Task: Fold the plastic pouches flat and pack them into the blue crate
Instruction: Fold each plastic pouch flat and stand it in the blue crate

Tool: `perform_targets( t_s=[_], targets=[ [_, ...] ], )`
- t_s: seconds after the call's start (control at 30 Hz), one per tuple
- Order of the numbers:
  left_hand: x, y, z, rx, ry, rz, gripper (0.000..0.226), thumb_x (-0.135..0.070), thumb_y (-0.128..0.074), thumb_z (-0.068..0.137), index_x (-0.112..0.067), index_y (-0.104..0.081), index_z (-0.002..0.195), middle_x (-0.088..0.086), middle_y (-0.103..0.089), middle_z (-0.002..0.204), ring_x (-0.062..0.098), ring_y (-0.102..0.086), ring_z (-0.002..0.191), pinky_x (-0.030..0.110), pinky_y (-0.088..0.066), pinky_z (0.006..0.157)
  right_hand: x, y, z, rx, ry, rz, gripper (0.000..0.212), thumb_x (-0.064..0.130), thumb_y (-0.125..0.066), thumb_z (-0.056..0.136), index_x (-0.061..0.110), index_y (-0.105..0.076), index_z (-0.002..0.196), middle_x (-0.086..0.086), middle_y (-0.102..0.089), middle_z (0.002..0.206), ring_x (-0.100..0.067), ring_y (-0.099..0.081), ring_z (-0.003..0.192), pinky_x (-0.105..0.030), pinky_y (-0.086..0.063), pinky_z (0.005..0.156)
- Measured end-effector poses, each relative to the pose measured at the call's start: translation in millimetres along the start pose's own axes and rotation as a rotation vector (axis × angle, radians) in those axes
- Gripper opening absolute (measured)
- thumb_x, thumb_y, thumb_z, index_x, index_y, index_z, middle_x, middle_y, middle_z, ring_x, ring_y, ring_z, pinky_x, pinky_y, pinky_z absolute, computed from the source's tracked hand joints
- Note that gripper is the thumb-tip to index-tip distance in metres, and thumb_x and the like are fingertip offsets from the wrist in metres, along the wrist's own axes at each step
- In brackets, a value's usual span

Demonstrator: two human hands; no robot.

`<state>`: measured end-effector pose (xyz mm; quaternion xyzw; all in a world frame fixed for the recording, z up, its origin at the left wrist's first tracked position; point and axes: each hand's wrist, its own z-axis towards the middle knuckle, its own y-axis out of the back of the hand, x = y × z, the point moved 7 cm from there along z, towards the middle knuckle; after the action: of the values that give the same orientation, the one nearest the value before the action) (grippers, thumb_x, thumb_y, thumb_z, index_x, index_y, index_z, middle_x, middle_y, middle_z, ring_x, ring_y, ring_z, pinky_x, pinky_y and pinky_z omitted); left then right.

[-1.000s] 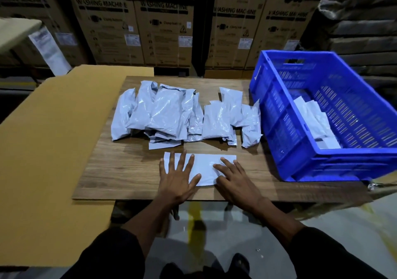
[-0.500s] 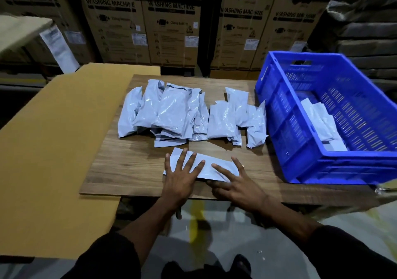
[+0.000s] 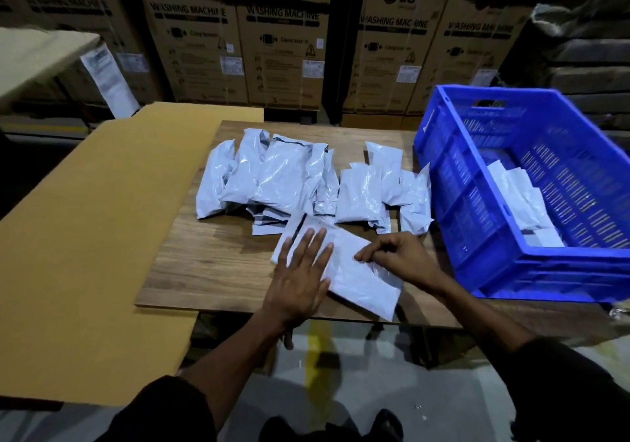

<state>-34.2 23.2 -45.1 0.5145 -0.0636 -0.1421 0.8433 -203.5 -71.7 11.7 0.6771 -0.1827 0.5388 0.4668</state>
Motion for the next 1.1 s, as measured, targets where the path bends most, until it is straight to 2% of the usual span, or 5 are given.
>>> perform_targets(
  t_s=[0.1,0.2,0.47,0.63,1.1],
  targets=[
    [-3,-41,-8,0.23,0.014,-0.01,0.066,-0.049,-0.036,0.102,-0.02,-0.027,0.16,0.009,-0.015,0.17,0.031,-0.018,0.155,0.057,-0.023,0.12,-14,3,10,0.188,-0.167,-0.132,0.03,-0.012,-0.061,0.081,0.012,-0.078,0.075,-0.004,-0.078,0.086,-0.016,-0.074,0.087,-0.021,-0.053,0.077],
    [-3,-66,-22,0.363,0.124,-0.014,0.064,-0.058,-0.031,0.1,-0.029,-0.034,0.157,0.004,-0.023,0.167,0.031,-0.034,0.15,0.057,-0.022,0.118,-26,7,22,0.079,-0.108,-0.555,0.025,0.002,-0.062,0.083,0.018,-0.079,0.091,0.002,-0.078,0.096,-0.015,-0.07,0.092,-0.027,-0.05,0.079],
    [-18,-46,-13,0.138,0.21,-0.102,0.051,-0.036,-0.032,0.11,-0.003,-0.063,0.134,0.02,-0.053,0.148,0.037,-0.047,0.141,0.065,-0.033,0.113,-59,-73,-46,-0.119,0.124,-0.887,0.05,0.033,-0.038,0.097,0.009,-0.055,0.137,-0.007,-0.056,0.143,-0.027,-0.049,0.136,-0.046,-0.033,0.113],
    [-44,-51,17,0.238,0.208,-0.457,0.072,-0.043,-0.004,0.109,0.0,-0.046,0.148,0.016,-0.049,0.152,0.031,-0.041,0.145,0.04,-0.02,0.123,-65,-70,-44,-0.115,0.127,-0.768,0.057,0.03,-0.039,0.095,0.007,-0.043,0.147,-0.008,-0.047,0.151,-0.024,-0.038,0.143,-0.044,-0.023,0.12],
    [-33,-64,4,0.277,0.17,-0.247,0.059,-0.039,-0.012,0.11,-0.013,-0.042,0.154,0.003,-0.043,0.158,0.03,-0.036,0.148,0.048,-0.032,0.118,-78,-59,-46,-0.095,0.101,-0.826,0.068,0.05,-0.045,0.097,0.006,-0.04,0.149,-0.012,-0.042,0.153,-0.027,-0.038,0.142,-0.042,-0.028,0.118]
  ],
)
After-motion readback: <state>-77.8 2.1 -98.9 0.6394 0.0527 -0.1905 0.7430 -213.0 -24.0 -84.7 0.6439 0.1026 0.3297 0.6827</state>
